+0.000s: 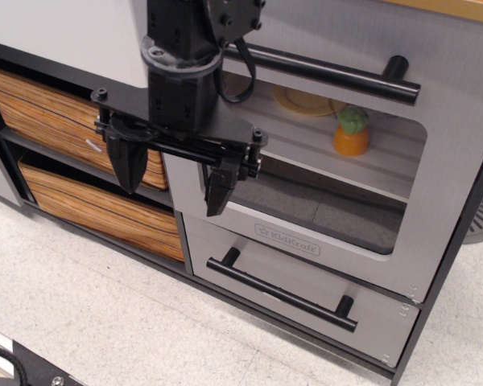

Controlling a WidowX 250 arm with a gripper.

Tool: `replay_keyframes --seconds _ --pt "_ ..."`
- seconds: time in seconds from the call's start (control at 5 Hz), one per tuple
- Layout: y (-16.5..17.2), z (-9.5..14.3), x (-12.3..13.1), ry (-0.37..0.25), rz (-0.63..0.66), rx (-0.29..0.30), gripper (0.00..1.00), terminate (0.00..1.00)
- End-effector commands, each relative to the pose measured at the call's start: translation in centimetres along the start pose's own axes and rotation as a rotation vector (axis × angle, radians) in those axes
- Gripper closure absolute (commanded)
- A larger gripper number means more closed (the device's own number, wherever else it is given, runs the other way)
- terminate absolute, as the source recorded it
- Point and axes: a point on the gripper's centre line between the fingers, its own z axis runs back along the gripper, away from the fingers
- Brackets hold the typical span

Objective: Open oven

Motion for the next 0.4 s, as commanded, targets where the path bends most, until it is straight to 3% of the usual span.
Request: replay_keyframes --seconds 0.0,0.2 --pt "0.0 0.0 0.0 0.000 0.000 0.000 0.00 0.00" --pt "-0.4 1.4 2.2 -0.032 0.192 -0.051 0.00 0.00"
